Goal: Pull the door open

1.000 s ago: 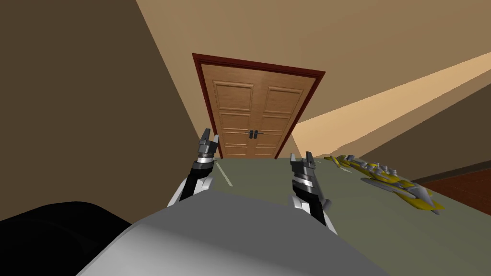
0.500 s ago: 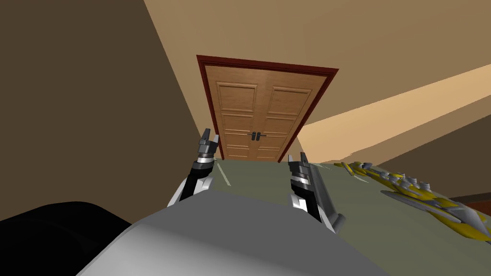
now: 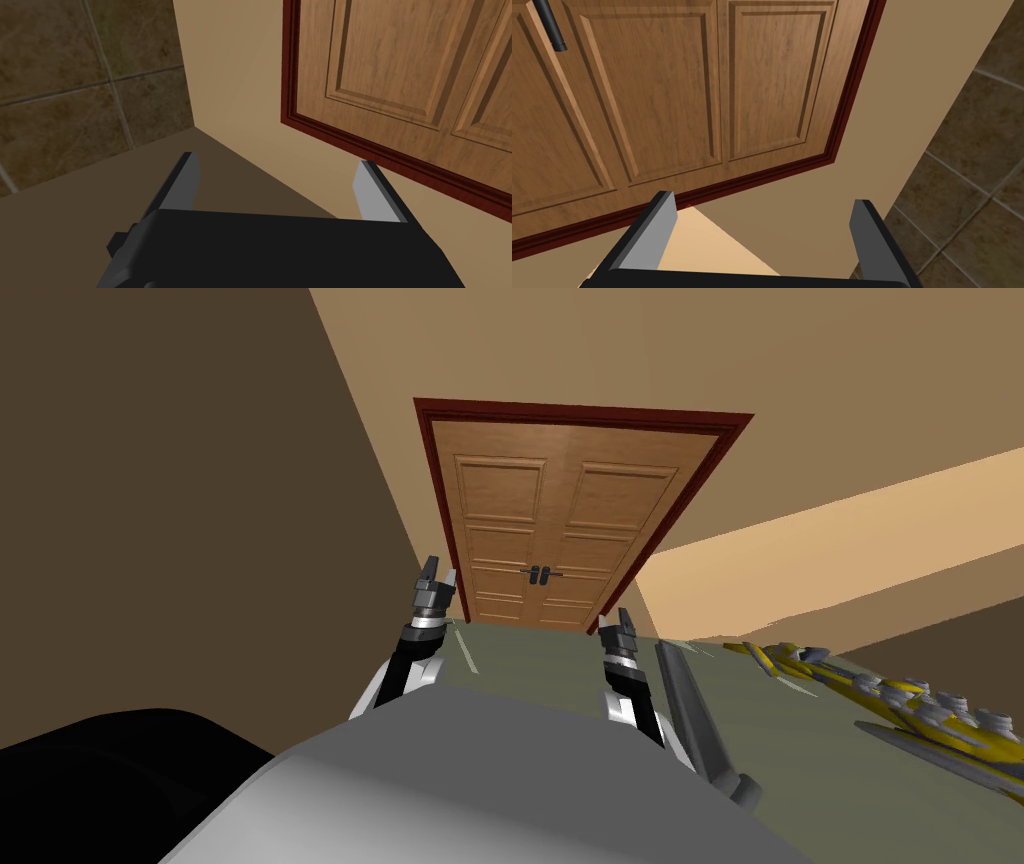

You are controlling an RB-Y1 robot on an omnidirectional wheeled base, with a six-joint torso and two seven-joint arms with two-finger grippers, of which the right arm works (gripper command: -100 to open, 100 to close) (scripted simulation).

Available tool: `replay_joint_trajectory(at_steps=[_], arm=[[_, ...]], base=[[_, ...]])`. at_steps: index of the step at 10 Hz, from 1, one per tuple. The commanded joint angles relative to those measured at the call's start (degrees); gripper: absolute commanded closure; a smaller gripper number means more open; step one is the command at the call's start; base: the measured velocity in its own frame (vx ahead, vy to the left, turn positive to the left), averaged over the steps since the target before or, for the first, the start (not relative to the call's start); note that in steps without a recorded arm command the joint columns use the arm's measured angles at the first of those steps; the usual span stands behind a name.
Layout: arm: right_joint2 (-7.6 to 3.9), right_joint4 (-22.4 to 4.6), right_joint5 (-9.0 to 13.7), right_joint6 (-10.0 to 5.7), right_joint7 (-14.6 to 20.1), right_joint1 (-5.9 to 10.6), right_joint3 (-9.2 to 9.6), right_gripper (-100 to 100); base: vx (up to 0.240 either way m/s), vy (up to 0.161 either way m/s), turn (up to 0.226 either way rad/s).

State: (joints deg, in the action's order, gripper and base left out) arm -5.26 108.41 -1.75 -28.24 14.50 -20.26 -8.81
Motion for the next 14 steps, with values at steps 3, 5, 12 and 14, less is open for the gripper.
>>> replay_joint_trajectory(at_steps=[3,5,12,14], arm=[[-0.7,-5.2,-2.1,1.55,1.4,2.82,-1.45,-100],[-0.96,-7.4,-3.0,2.18,2.1,3.92,-2.05,-100],[-1.84,-15.9,-6.6,4.67,4.5,8.26,-4.43,-100],[-2.12,-19.0,-7.9,5.56,5.4,9.81,-5.28,-100]], base=[[0.11,-0.02,0.12],[0.127,-0.025,0.108],[0.109,-0.031,0.112],[0.105,-0.029,0.128]])
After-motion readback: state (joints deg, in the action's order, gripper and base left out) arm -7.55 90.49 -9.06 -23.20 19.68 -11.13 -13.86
